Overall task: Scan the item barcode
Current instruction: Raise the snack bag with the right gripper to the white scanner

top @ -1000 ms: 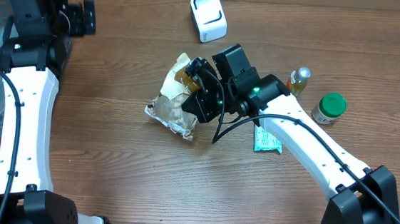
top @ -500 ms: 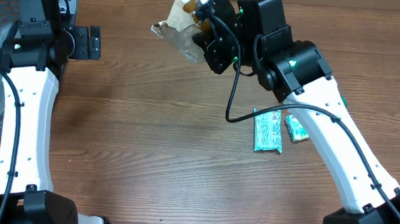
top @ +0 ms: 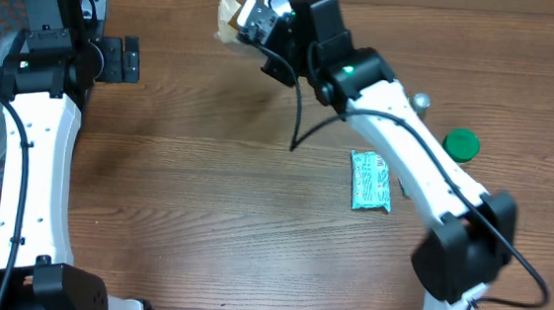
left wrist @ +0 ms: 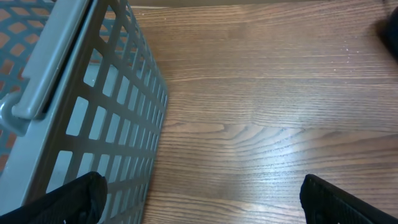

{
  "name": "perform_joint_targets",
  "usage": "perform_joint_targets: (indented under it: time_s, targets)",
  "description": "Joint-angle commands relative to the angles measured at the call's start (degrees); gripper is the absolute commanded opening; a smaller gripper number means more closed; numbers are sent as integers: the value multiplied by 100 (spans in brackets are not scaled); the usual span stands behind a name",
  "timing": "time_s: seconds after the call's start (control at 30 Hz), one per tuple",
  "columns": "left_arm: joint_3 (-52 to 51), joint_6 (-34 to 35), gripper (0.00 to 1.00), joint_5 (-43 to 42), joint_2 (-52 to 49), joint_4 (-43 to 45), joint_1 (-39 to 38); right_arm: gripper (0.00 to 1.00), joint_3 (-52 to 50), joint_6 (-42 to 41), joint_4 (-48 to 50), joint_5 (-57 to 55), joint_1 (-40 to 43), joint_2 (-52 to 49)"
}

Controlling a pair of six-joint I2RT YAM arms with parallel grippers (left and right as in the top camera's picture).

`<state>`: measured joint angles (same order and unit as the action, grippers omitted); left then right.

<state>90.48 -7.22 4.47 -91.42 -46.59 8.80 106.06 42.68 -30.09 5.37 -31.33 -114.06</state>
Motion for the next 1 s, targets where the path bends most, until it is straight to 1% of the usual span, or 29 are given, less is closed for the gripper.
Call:
perform_joint_targets:
  time_s: [0.0,0.07,0.27,0.37,0.5,0.63,0.8,0.97]
  targets:
    - [44,61,100,-72,-9,9,52,4,39,289,654,-708,-2,-365]
    - [44,61,100,-72,-9,7,52,4,39,291,1161,-857,33,-573]
    - [44,61,100,-72,-9,9,52,4,39,505,2371,-833,175,-1130]
    - [44,61,100,-70,-9,9,52,4,39,667,2857,-857,249,-1377]
    - [44,61,100,-72,-9,9,50,4,39,1038,3163,-857,372,-1604]
    - [44,61,100,-72,-9,7,52,4,39,1019,3421,-826,494,-1751]
    - [44,61,100,-72,-9,9,52,4,39,254,3552,-778,564,-1786]
    - [44,61,100,-72,-9,9,52,4,39,234,4061,-636,562,-1788]
